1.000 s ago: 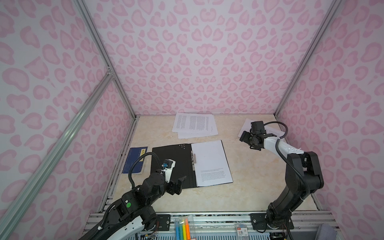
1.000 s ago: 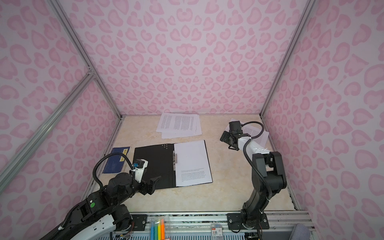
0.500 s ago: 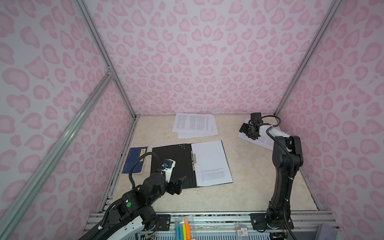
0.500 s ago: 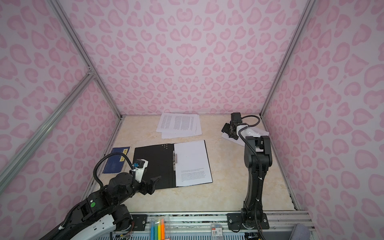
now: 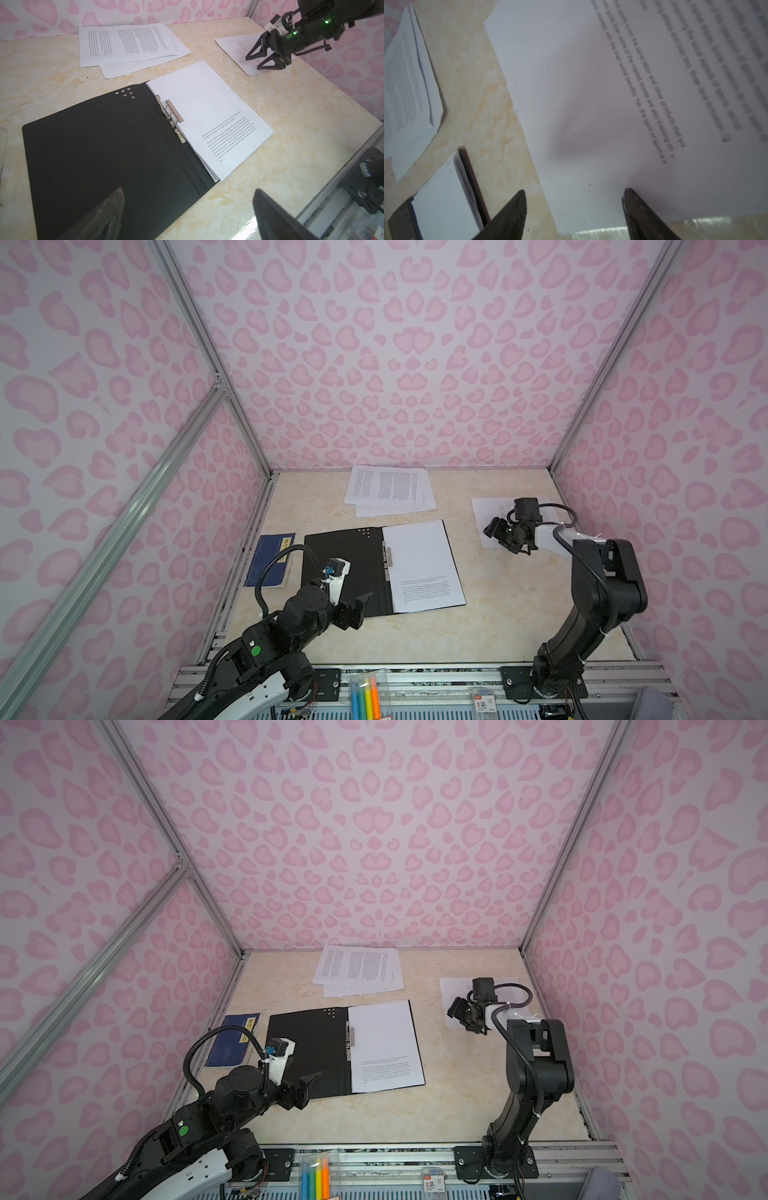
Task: Put the files into the folder
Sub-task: 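Open the right gripper and move it to the loose text sheet farther out, then grasp the loose text sheet edge with the right gripper while the left gripper reaches across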
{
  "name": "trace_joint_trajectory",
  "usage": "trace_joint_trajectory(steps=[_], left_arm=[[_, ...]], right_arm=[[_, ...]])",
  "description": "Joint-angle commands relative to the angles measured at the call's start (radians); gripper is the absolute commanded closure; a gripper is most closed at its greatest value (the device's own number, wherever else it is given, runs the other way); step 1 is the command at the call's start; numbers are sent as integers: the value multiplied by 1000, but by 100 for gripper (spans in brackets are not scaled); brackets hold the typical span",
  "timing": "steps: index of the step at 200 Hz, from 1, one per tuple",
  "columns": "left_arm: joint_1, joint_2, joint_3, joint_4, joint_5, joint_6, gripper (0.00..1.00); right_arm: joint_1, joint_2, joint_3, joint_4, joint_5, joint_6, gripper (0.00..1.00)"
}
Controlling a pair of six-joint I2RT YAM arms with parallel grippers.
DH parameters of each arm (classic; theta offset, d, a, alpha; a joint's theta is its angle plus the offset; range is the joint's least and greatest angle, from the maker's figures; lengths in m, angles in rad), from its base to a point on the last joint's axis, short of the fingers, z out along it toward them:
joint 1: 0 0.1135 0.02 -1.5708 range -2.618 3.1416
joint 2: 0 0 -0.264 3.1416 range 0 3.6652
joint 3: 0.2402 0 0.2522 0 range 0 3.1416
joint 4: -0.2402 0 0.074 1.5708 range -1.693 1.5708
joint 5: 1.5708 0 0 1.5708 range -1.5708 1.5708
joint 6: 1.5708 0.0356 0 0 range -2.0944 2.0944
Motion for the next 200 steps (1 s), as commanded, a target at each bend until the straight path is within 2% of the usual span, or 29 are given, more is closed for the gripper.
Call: trace_joint_trajectory(steps=[1,18,36,51,81,101,142,162,179,200], left_arm=[[1,-14,0,21,18,8,2],[6,-21,0,30,33,11,2],[6,-15,3,28,42,-1,2],[6,-15,4,28,54,2,2],[10,-25,2,30,48,11,2],[13,-27,-2,36,57,9,2],[47,22,13,51,107,-8,2],[47,78,4,134,149,-38,2],[46,178,24,202,218,-85,2],[16,342,93,260,282,-163,1]], right_arm=[[-72,-166,-173,-40,-42,35,24],[-119,-299,-217,-83,1,12,23],[-116,-336,-197,-80,0,23,22],[-83,-290,-147,-66,2,27,22],[24,-88,-48,-29,14,18,24],[75,-56,-65,3,24,31,24],[92,-176,-234,48,-22,85,23],[113,-274,-322,46,-46,100,23],[110,-353,-338,-15,-66,65,22],[61,-410,-275,-104,-53,3,19]])
